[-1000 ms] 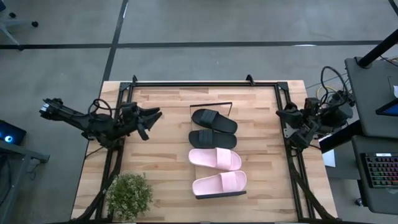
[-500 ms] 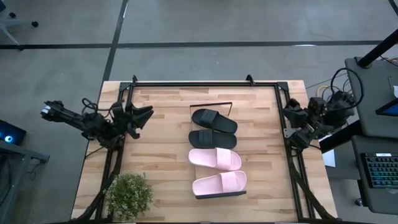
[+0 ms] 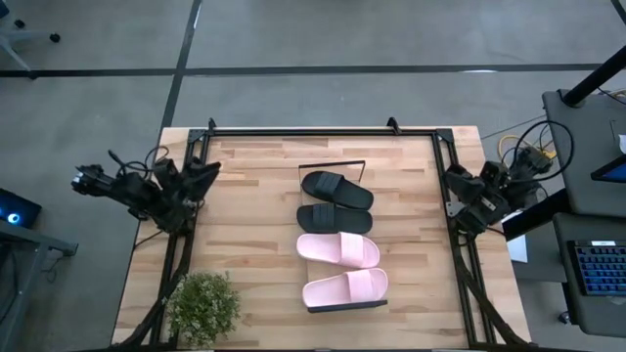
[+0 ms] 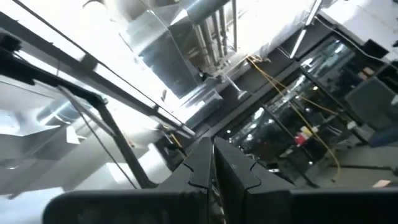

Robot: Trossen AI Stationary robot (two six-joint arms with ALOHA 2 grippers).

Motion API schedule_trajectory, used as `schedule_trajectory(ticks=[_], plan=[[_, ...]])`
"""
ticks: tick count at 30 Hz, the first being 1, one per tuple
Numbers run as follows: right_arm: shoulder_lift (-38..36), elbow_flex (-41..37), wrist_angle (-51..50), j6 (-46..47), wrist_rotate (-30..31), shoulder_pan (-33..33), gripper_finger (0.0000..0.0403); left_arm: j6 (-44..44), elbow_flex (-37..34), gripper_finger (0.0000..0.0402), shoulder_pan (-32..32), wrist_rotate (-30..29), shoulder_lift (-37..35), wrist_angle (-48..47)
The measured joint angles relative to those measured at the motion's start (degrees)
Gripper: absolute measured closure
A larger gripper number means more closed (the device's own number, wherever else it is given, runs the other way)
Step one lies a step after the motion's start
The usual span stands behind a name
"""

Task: Pick and place slides into the shelf
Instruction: Return to Home Position

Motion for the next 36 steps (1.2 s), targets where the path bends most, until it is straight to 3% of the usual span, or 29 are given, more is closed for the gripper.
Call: schedule_trajectory(ticks=[5, 18, 36], plan=[[-3.2, -3.2, 1.6, -1.1, -3.3, 0.0, 0.0394, 0.3, -0.1, 0.0276, 0.0, 3.4, -1.9, -0.4], [-13.0, -4.2, 2.2, -14.4, -10.1, 0.0, 0.0394, 3.0, -0.2, 0.0276, 0.0, 1.1, 0.0, -0.5], [-11.8, -5.0, 1.7, -23.5, -3.7, 0.0, 0.0394, 2.4, -0.2, 0.0276, 0.0, -1.5, -0.4, -0.6]])
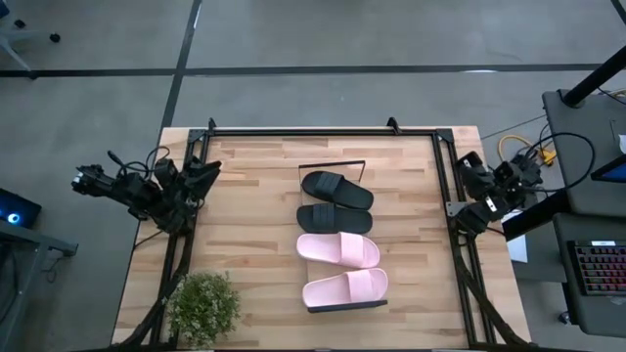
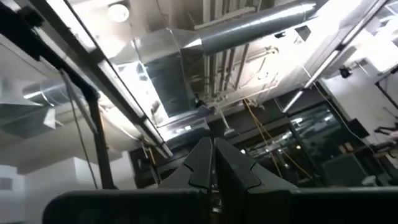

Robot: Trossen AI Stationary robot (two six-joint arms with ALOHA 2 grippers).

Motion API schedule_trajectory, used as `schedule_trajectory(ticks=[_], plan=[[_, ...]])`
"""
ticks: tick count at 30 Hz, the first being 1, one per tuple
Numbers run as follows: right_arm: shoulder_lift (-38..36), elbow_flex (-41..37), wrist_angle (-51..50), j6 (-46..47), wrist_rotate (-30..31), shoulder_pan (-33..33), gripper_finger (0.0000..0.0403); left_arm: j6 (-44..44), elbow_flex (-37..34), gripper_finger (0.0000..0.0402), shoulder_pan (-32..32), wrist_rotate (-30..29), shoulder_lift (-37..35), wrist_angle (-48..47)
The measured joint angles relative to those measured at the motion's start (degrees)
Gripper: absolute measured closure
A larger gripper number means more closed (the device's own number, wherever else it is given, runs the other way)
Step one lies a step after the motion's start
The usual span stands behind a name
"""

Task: Pick and place slides into the shelf
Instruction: Return to Home Position

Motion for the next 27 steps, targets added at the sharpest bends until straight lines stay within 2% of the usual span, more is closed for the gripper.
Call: schedule_trajectory(ticks=[17, 27], plan=[[1.6, 3.8, -1.4, -4.2, 3.3, 0.0, 0.0394, 1.2, 0.0, 0.0276, 0.0, 0.1, -1.2, 0.1], [-0.1, 3.0, -4.0, -1.1, 2.3, 0.0, 0.0394, -0.1, 0.0, 0.0276, 0.0, 0.3, -3.7, -6.0]])
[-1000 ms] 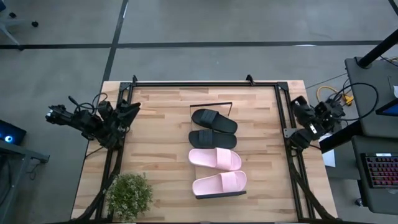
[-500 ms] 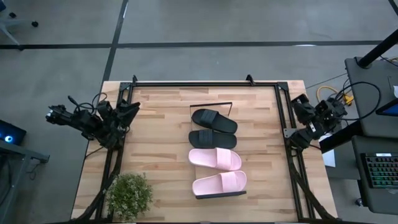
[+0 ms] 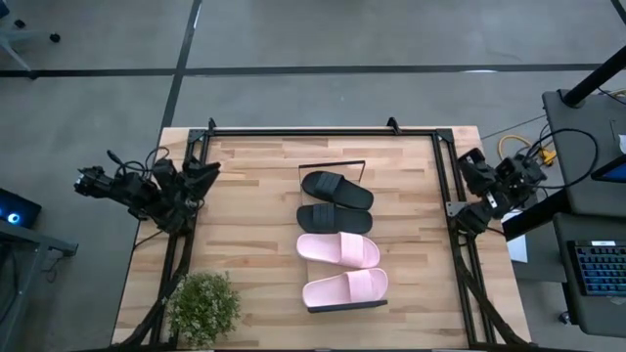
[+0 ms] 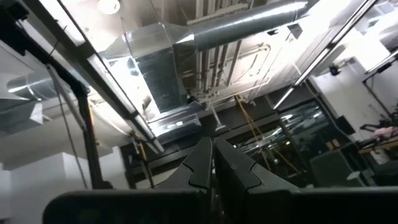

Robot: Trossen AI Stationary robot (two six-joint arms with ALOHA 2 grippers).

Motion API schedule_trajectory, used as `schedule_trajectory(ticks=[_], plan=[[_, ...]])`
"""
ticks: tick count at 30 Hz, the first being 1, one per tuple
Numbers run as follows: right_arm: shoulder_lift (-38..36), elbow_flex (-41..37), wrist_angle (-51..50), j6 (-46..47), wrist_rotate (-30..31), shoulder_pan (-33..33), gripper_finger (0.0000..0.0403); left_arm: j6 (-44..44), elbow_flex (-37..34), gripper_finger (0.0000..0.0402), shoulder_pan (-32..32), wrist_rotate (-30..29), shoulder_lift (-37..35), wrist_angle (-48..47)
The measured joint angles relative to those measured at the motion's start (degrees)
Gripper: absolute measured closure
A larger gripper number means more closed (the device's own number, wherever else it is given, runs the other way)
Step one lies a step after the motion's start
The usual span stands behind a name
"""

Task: Pick and place slides into the shelf
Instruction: Return to Home Position

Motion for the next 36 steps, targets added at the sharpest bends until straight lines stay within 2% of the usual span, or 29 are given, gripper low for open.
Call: schedule_trajectory(ticks=[7, 14, 21, 28, 36], plan=[[-1.9, -2.8, 0.3, 2.4, -3.0, 0.0, 0.0394, -0.3, -0.3, 0.0276, 0.0, 0.7, -1.7, -3.3], [-1.8, -4.9, 0.5, 5.8, -5.2, 0.0, 0.0394, -3.3, -5.1, 0.0276, 0.0, 2.1, -5.6, -3.3], [-1.8, -7.6, 3.8, 8.9, -10.4, 0.0, 0.0394, -5.8, -9.3, 0.0276, 0.0, 6.1, -10.4, -2.4], [-1.8, -12.7, 8.2, 12.2, -10.9, 0.0, 0.0394, -4.7, -11.7, 0.0276, 0.0, 12.1, -14.5, -1.4], [-1.8, -13.0, 6.9, 12.8, -14.7, 0.0, 0.0394, -5.0, -13.4, 0.0276, 0.0, 15.2, -14.4, -4.2]])
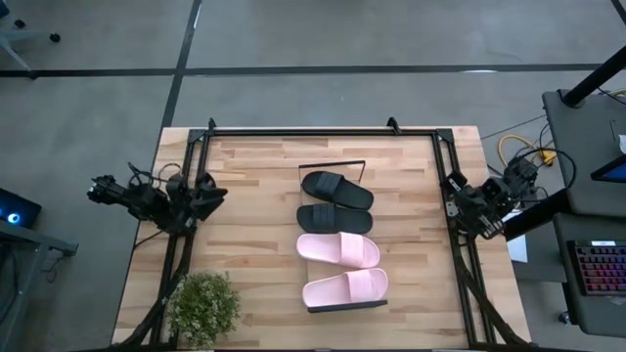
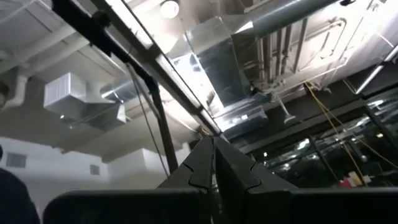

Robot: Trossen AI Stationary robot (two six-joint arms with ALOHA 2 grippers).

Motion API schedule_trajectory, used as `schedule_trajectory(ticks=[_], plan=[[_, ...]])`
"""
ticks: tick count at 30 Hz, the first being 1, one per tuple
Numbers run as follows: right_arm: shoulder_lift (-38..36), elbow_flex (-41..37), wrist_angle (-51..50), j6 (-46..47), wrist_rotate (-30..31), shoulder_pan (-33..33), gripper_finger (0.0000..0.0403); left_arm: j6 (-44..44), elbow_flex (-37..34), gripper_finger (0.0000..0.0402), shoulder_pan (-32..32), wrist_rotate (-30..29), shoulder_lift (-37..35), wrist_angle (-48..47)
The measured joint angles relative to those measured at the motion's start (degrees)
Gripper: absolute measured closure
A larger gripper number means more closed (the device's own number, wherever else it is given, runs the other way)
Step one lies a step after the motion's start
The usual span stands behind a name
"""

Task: Pick and place slides into the shelf
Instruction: Return to Home Position

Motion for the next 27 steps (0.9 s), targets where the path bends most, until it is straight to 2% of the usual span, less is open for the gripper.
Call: schedule_trajectory(ticks=[7, 19, 27], plan=[[0.0, 0.0, -6.9, 2.8, 0.0, 0.0, 0.0394, -2.9, -2.7, 0.0276, 0.0, 2.6, 0.1, -1.4], [0.0, 0.0, -20.7, 8.0, -0.7, 0.0, 0.0394, -2.9, -3.0, 0.0276, 0.0, 7.1, 1.0, -11.4], [0.0, 0.1, -29.1, 12.6, -3.3, 0.0, 0.0394, -3.0, -2.9, 0.0276, 0.0, 10.9, 1.0, -17.7]])
